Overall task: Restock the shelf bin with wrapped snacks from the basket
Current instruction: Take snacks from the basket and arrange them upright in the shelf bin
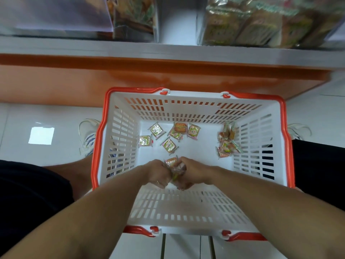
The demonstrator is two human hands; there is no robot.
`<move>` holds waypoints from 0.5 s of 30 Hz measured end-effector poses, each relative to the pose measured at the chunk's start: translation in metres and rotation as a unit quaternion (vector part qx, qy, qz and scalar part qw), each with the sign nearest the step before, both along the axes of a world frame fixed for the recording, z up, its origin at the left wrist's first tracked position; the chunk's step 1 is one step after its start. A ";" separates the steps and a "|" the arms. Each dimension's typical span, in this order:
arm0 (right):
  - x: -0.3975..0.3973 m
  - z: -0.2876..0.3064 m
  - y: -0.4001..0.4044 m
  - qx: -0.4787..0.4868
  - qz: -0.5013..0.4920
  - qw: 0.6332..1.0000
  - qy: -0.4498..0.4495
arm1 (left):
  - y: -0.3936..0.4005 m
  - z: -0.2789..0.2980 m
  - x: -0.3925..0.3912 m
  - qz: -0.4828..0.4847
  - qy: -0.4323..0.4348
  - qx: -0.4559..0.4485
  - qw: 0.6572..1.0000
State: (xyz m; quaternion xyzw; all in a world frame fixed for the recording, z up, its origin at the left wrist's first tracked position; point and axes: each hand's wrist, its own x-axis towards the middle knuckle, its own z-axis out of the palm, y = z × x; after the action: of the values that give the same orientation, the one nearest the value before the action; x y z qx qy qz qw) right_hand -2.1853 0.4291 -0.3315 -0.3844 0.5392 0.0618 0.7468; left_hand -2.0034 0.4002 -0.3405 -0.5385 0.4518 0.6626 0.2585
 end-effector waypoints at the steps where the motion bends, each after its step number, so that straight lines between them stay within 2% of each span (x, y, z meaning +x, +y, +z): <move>1: -0.004 0.013 -0.011 0.001 0.006 1.000 -0.015 | -0.005 0.006 0.001 0.082 0.012 0.005 0.997; 2: -0.007 0.029 -0.022 0.002 0.014 1.000 -0.021 | -0.012 0.015 0.000 0.157 0.023 0.024 0.987; 4: -0.014 0.066 -0.046 -0.007 0.044 0.999 -0.010 | -0.029 0.036 -0.004 0.215 0.066 0.084 0.971; 7: -0.017 0.144 -0.075 -0.094 0.152 0.984 0.013 | -0.059 0.078 -0.008 0.175 0.106 0.153 0.967; 9: -0.019 0.204 -0.086 -0.179 0.254 0.949 0.052 | -0.076 0.115 -0.008 0.117 0.107 0.139 0.978; 11: -0.025 0.264 -0.092 -0.281 0.320 0.901 0.087 | -0.087 0.156 -0.010 0.110 0.123 0.121 0.979; 13: -0.035 0.314 -0.095 -0.370 0.290 0.879 0.076 | -0.097 0.205 -0.015 0.131 0.179 0.116 0.968; 15: -0.046 0.350 -0.097 -0.444 0.208 0.870 0.052 | -0.104 0.255 -0.021 0.160 0.270 0.112 0.943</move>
State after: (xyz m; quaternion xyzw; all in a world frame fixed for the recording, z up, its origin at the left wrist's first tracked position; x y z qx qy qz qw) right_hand -2.2310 0.3321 0.0186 -0.7753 0.4549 -0.0104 0.4380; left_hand -2.0241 0.2959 -0.0852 -0.3719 0.3351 0.8623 0.0761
